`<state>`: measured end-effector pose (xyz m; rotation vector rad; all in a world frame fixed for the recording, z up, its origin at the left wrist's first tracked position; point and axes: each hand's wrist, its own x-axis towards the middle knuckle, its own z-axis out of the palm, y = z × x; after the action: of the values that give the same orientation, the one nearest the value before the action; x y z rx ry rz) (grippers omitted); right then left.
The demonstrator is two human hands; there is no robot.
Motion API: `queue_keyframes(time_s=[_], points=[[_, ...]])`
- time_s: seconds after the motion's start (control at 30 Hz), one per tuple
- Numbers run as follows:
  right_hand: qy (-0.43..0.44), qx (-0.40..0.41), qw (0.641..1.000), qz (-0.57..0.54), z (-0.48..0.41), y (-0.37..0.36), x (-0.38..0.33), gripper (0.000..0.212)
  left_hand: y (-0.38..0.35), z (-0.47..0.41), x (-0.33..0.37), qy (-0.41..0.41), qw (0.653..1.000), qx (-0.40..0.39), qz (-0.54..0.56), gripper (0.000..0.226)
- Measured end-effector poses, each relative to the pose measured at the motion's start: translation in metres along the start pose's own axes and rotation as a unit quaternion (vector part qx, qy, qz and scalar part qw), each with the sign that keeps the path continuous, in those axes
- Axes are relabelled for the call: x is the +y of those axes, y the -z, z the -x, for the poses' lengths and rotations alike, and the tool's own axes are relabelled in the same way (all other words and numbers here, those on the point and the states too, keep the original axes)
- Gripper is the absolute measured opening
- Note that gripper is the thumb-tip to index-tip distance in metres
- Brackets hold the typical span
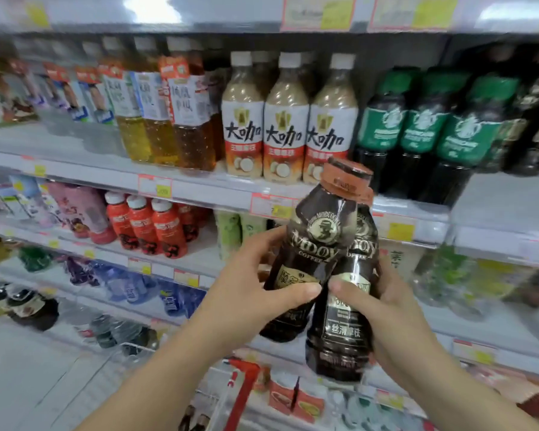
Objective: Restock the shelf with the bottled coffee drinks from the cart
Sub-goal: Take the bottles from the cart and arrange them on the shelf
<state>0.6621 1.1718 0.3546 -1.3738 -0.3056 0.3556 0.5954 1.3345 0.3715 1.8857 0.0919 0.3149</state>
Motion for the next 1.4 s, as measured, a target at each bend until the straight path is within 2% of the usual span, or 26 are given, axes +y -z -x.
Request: queue_keyframes(time_s=[0.13,0.33,0.4,0.5,0.53,0.63,0.77,0.83,0.9,0.97,1.07,1.27,1.4], points=[[0.077,0.037,0.996,0.012,0.009,0.076,-0.038,0.059,-0.075,-0.016,0.047,-0.082,0.997,0.006,-0.004,0.059],[0.122,0.077,0.989,0.01,0.024,0.176,-0.094,0.054,-0.164,-0.047,0.109,-0.1,0.995,-0.03,0.01,0.066],[0.118,0.089,0.989,0.006,0.028,0.202,-0.109,0.053,-0.187,-0.058,0.128,-0.083,0.995,-0.045,0.022,0.059],[0.127,0.118,0.985,0.013,0.024,0.235,-0.128,0.039,-0.22,-0.077,0.15,-0.037,0.993,-0.074,0.079,0.012],[0.136,0.132,0.982,0.027,0.018,0.244,-0.134,0.04,-0.23,-0.084,0.156,-0.025,0.993,-0.074,0.093,0.007],[0.145,0.161,0.972,0.09,-0.007,0.268,-0.155,0.052,-0.254,-0.111,0.169,0.011,0.991,-0.071,0.116,0.013],[0.132,0.135,0.976,0.11,-0.046,0.288,-0.177,0.02,-0.275,-0.146,0.174,0.077,0.983,-0.046,0.161,0.017],[0.147,0.158,0.97,0.113,-0.066,0.291,-0.18,0.027,-0.283,-0.161,0.175,0.061,0.984,-0.01,0.168,0.01],[0.176,0.183,0.958,0.133,-0.085,0.293,-0.18,0.046,-0.287,-0.176,0.17,0.008,0.993,0.034,0.113,0.003],[0.196,0.185,0.952,0.143,-0.099,0.292,-0.178,0.056,-0.291,-0.187,0.16,-0.032,0.996,0.052,0.061,0.015],[0.208,0.178,0.954,0.123,-0.115,0.289,-0.167,0.056,-0.294,-0.197,0.142,-0.051,0.994,0.085,0.042,0.032],[0.236,0.169,0.945,0.15,-0.138,0.282,-0.14,0.067,-0.297,-0.215,0.126,-0.036,0.985,0.163,0.041,0.056],[0.237,0.154,0.936,0.209,-0.143,0.284,-0.141,0.071,-0.296,-0.224,0.126,-0.038,0.983,0.18,0.01,0.065]])
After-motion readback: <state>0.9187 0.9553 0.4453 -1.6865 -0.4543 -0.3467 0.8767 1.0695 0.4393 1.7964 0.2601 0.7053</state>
